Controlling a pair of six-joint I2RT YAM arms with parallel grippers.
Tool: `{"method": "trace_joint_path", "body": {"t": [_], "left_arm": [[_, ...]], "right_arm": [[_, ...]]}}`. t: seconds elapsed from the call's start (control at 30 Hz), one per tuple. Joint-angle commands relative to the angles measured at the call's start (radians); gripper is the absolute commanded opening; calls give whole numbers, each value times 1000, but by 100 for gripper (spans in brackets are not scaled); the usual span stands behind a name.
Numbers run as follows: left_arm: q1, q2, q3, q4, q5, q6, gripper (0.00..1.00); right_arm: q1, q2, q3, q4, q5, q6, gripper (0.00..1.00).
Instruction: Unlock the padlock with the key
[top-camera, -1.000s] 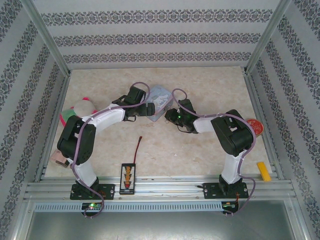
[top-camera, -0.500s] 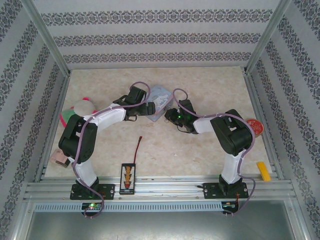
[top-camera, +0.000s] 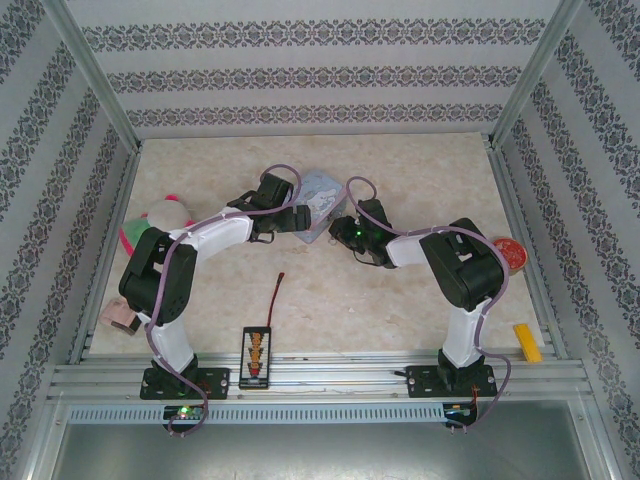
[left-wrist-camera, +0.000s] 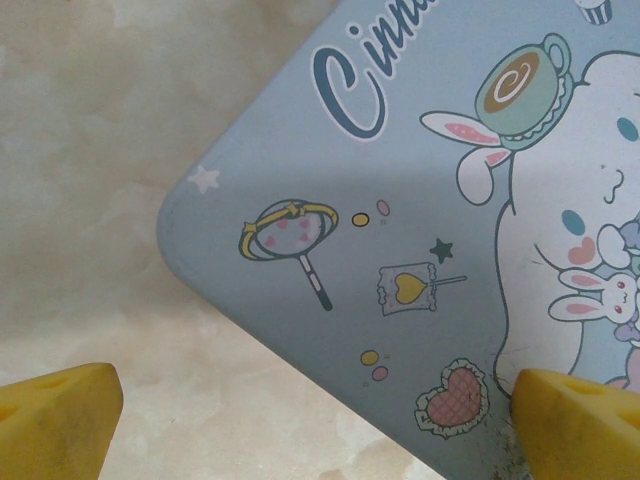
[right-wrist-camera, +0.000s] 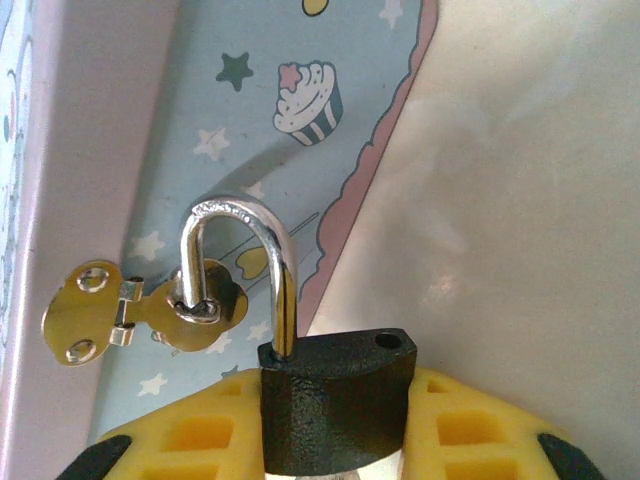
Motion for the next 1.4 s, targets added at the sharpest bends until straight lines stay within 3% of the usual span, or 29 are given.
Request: {"method": "trace_joint_path", "body": {"t": [0.0, 0.77, 1.2, 1.37], "left_arm": [[-8, 4, -2, -11, -28, 6, 99], [-2, -11, -26, 12, -11, 1, 99], [8, -15, -41, 31, 14, -2, 99], [20, -19, -50, 41, 30, -13, 100]], "right_arm": [[-3, 54, 1, 18, -20, 14, 0], [-23, 68, 26, 71, 0, 41, 0], [-45, 117, -5, 296, -32, 134, 0], [-49, 77, -33, 272, -17, 100, 0]]}}
